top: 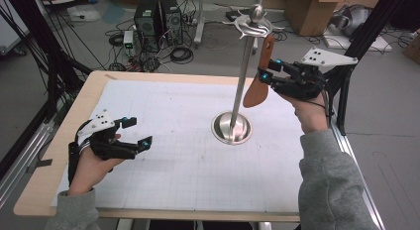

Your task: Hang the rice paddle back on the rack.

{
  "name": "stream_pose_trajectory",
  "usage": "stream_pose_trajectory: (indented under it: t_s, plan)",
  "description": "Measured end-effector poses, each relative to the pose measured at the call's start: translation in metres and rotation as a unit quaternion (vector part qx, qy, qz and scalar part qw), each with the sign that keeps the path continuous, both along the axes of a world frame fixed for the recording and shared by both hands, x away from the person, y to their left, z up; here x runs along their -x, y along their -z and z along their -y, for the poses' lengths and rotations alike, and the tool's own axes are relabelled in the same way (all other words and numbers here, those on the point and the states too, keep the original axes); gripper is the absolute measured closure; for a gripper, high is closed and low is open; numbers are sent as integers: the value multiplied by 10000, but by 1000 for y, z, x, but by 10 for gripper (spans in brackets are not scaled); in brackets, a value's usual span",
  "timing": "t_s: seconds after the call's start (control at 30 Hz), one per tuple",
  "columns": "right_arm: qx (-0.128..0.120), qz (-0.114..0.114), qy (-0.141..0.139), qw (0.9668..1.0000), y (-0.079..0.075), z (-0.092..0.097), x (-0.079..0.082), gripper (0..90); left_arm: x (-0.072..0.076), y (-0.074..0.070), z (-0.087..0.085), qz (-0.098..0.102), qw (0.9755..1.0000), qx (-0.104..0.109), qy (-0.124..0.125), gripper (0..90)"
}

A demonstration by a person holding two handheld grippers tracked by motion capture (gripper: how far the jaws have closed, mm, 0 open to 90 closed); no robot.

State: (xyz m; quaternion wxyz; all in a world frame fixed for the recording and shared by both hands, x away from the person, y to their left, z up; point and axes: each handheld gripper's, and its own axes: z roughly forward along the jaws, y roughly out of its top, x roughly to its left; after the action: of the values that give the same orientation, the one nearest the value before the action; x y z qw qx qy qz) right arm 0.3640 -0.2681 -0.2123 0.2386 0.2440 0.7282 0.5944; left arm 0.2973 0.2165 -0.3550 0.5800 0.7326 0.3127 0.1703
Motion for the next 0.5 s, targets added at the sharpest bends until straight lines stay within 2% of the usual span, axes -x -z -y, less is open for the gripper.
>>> stream_pose_trajectory:
  t_s: [0.13,0.17,0.27,0.3,0.43,0.5]
  plan:
    - [-49,25,-8,10000,5,-1,1,477,0,0,1,2,10000,-5,12,82]
    - [-21,37,7,10000,8,-2,2,431,0,0,1,0,10000,-10,7,82]
    - [-28,33,39,10000,12,-2,2,399,0,0,1,7,10000,-2,6,82]
    - [-30,24,-6,10000,16,-1,2,352,0,0,1,8,10000,10,6,82]
    - [-41,55,-27,10000,20,-1,4,293,0,0,2,0,10000,14,36,82]
    - [-109,59,-16,9999,24,0,7,222,0,0,4,9,10000,9,46,82]
